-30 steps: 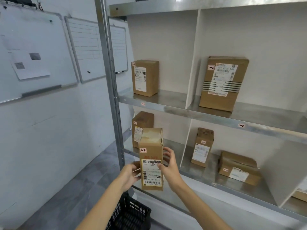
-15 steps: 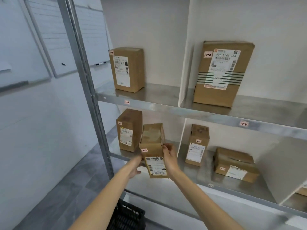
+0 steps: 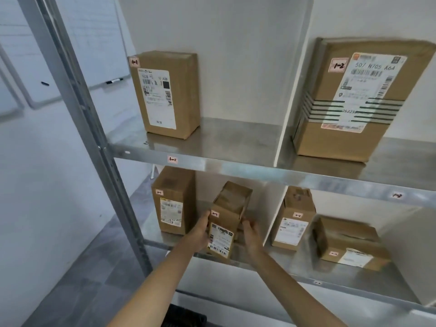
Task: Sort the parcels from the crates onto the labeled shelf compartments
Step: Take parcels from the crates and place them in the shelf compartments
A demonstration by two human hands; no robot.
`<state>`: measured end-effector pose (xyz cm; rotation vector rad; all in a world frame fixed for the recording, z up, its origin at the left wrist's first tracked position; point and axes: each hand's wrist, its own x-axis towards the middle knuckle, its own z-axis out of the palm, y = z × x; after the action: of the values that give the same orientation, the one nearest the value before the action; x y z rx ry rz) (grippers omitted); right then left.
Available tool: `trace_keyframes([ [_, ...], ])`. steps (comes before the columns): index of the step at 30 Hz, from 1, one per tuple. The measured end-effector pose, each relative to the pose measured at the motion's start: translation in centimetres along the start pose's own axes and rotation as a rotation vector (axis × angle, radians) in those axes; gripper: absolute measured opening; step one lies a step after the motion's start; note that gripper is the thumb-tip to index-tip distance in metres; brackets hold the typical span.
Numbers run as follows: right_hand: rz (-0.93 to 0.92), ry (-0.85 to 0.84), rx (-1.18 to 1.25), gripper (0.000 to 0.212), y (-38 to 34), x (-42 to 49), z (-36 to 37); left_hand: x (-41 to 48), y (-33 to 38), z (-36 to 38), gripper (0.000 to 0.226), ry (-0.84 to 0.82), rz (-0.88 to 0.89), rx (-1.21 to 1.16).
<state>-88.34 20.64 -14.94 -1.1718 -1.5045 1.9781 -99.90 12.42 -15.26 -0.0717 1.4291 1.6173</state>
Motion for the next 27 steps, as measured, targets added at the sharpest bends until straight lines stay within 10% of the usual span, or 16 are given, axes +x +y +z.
trace_keyframes([
  [27,-0.072,0.157,-0.033,0.027,0.0,7.3,1.3,6.6,-2.0,2.9,0.057,0.057,0.112,0.048],
])
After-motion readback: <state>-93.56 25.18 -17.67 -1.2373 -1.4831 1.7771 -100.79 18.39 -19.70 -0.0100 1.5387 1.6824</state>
